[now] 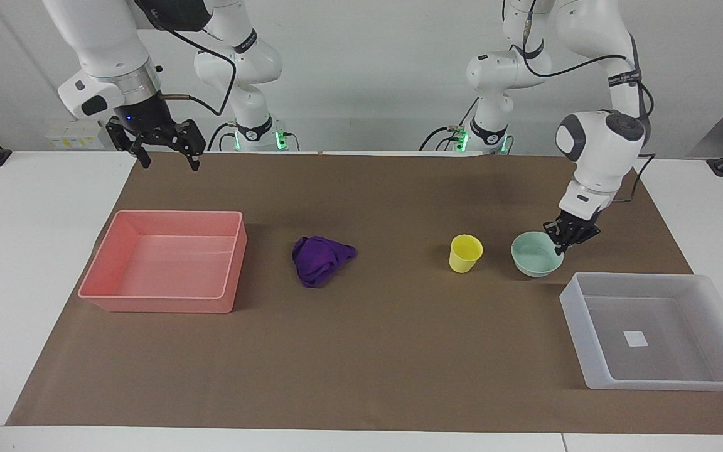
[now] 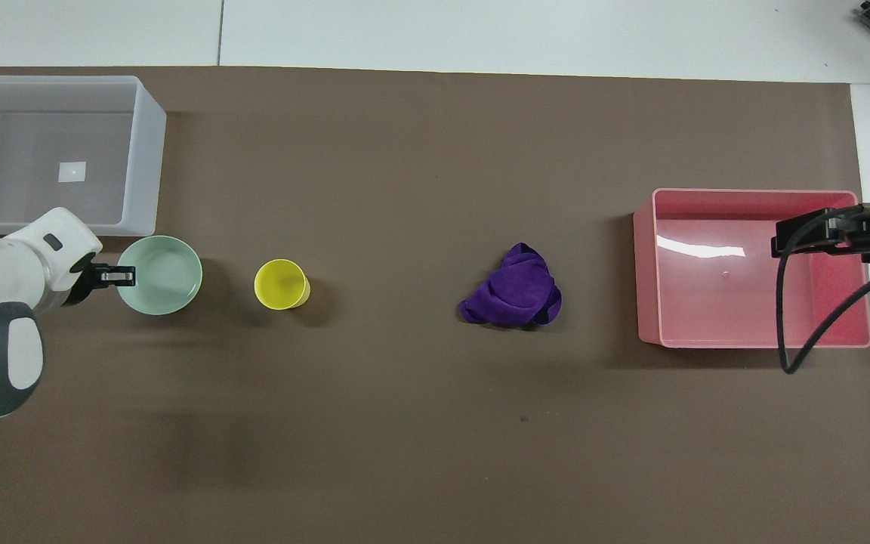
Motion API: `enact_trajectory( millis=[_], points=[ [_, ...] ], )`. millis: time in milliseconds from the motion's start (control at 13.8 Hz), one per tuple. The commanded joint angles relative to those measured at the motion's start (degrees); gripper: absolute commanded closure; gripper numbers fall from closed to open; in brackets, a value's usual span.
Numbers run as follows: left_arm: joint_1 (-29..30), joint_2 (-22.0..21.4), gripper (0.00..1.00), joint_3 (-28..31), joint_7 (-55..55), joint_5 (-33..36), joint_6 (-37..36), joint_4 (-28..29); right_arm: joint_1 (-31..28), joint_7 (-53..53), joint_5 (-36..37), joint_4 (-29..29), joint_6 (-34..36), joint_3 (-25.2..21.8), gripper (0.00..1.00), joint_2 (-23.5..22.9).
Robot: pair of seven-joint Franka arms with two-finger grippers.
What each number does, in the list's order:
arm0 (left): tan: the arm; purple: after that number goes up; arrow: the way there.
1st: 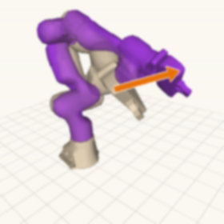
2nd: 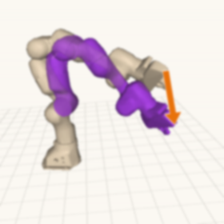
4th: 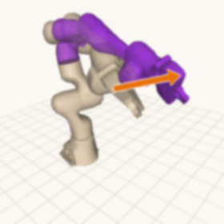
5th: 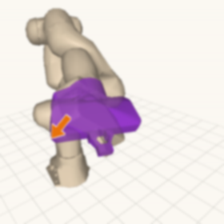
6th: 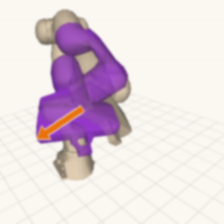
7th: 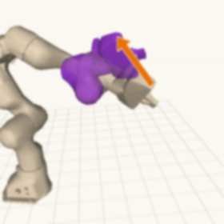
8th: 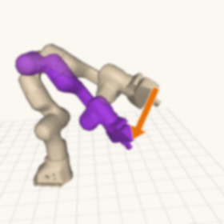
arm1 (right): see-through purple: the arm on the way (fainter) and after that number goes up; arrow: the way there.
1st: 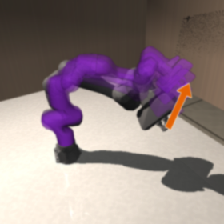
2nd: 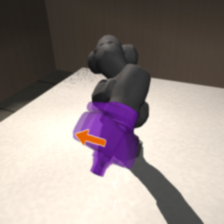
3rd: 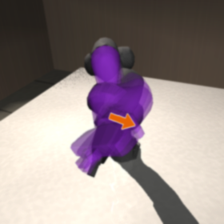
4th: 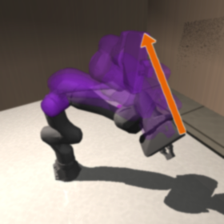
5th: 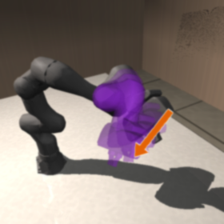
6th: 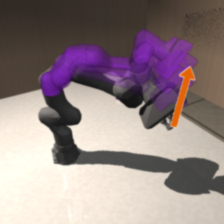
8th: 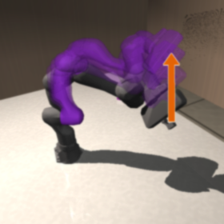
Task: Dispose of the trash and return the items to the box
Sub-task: 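Grasp the pale green bowl with the left gripper and lift it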
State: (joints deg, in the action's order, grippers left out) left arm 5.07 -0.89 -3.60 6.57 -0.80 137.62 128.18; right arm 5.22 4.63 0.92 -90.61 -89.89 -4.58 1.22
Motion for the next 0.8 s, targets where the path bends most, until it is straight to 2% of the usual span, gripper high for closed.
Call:
enact_trajectory(
  millis=[0,289,579,723],
  points=[
    [1.7,1.4,1.0,-0.3,3.1,0.7,-10.2,-10.3,-0.2,-1.6,-1.2,-4.7,-2.2,0.2,0.0,3.0],
    [2.0,6.8,1.0,-0.1,3.2,0.4,-13.5,-21.3,-0.1,-1.7,-1.2,-5.3,-2.4,0.3,0.0,3.3],
    [5.6,16.0,1.0,-0.2,3.1,0.5,-19.1,-37.3,-0.1,-1.6,-1.2,-5.3,-2.2,0.4,0.0,3.3],
    [6.4,19.2,1.0,-0.2,3.1,0.5,-19.5,-41.7,0.1,-1.3,-1.2,-5.3,-2.2,0.5,0.0,3.3]
  ],
)
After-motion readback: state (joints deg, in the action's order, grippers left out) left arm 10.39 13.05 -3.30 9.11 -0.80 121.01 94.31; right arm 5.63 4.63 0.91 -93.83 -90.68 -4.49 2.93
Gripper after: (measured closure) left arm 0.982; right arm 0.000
